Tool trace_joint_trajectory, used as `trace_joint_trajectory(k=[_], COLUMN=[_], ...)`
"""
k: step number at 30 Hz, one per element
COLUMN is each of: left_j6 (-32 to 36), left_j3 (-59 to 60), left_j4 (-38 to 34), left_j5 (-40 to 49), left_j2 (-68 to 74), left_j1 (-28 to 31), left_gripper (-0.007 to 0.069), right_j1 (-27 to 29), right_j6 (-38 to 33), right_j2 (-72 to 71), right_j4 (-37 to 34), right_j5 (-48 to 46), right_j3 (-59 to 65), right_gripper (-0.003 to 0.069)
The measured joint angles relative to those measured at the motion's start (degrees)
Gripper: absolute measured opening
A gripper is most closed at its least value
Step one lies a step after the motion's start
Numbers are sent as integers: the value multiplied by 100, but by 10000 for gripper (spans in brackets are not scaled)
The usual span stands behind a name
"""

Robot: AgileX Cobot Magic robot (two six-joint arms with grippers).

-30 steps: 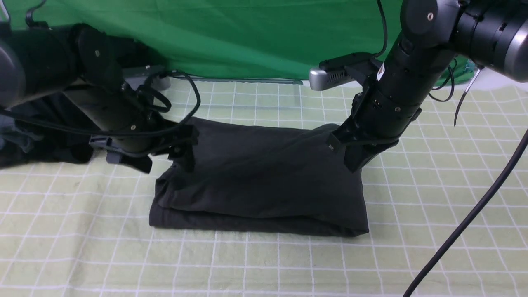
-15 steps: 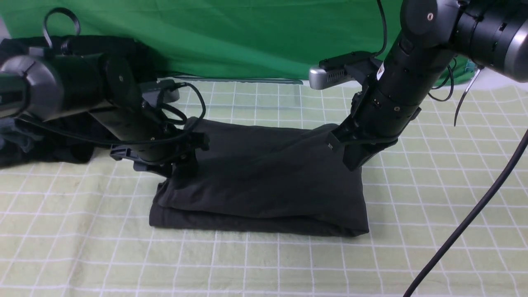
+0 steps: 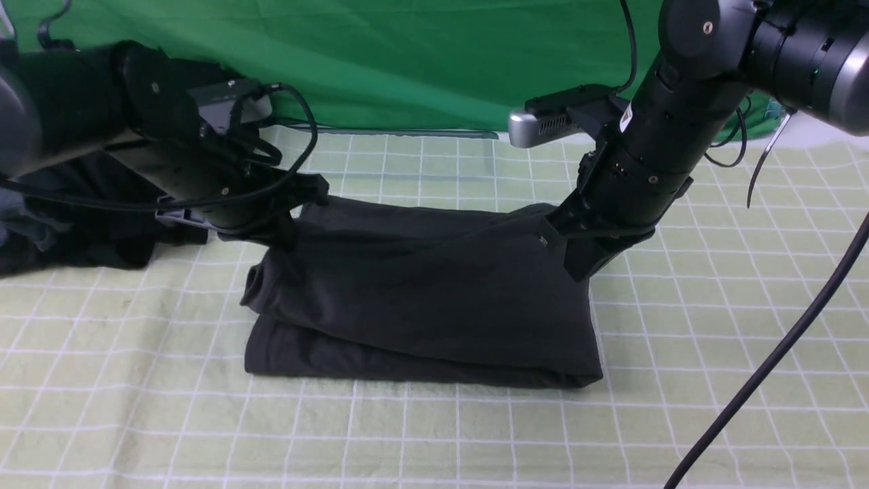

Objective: Fold a long-sleeved shirt over a green coffee tablecloth.

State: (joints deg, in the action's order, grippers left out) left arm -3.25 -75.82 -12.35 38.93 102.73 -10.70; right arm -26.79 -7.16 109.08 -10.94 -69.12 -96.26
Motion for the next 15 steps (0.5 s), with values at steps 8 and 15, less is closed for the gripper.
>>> trace_joint_trajectory(k=[8,15], left_j6=[-236,-634], left_j3=[0,0], left_j4=[161,716], left_j5=[131,193], left_j2=[0,-6], left_j1=[0,0], left_gripper=[69,283], right_j1=[-13,-135], right_j6=[-8,-1], right_j2=[296,484], right_j4=[-18,-18], right_j5=[-42,-53], right_j3=[0,0], right_gripper=[20,20])
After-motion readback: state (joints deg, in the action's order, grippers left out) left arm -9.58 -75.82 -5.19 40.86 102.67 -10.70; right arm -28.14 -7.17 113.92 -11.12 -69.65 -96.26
